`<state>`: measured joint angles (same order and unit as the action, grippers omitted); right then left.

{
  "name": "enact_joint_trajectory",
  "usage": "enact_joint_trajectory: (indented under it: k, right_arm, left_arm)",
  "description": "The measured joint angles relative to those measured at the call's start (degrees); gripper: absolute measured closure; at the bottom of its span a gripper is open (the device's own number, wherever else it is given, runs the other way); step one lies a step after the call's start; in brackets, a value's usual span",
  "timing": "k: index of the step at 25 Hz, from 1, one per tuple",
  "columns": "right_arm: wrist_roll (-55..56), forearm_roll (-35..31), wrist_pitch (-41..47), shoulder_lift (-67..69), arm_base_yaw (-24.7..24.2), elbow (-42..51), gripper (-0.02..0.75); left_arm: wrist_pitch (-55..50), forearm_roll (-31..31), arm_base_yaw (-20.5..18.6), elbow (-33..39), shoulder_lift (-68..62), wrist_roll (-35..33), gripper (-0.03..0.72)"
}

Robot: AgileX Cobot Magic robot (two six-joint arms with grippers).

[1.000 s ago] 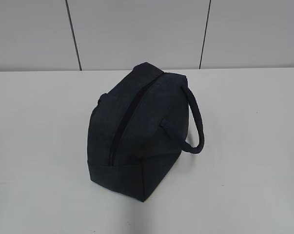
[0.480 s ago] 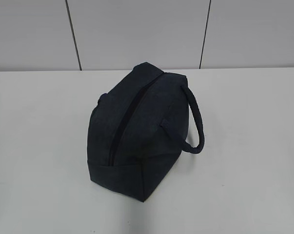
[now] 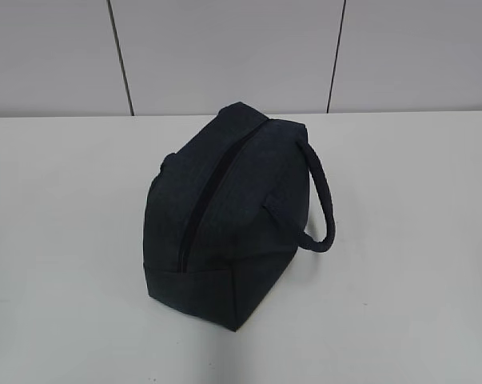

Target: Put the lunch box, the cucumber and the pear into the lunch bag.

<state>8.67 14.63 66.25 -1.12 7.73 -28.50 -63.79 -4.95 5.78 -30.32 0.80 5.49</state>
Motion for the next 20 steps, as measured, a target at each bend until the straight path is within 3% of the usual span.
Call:
enact_joint_trajectory:
  k: [20]
  right_arm:
    - [0.0,0.0,0.0,0.0,0.0,0.0,0.348]
  left_arm:
    - [0.0,0.0,0.0,0.0,0.0,0.0,0.436]
